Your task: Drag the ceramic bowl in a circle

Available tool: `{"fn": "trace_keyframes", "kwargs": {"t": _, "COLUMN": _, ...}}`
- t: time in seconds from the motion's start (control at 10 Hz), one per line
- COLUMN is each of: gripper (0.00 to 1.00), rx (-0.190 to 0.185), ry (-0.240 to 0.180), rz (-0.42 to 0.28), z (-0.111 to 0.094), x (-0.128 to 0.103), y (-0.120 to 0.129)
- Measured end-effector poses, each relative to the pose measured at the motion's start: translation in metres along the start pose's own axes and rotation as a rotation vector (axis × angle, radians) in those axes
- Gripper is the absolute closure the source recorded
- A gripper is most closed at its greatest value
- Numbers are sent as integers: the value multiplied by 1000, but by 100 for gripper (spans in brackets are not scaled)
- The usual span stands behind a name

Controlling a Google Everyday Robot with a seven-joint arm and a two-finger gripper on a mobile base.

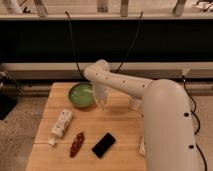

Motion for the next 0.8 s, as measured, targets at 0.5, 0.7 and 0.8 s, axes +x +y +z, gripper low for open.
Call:
{"fn": "trace_keyframes", "kwargs": {"t": 0.5, "gripper": 20, "rx": 68, "ry": 6, "rz": -3, "z": -9, "x": 34, "y": -14}}
{"fn": "trace_keyframes", "kwargs": {"t": 0.7, "gripper": 20, "rx": 72, "ry": 4, "rz": -5, "z": -6, "x": 46, "y": -21}}
{"fn": "trace_keyframes", "kwargs": {"t": 0.8, "gripper": 20, "rx": 74, "ry": 0, "rz": -4, "z": 0, "x": 50, "y": -25}}
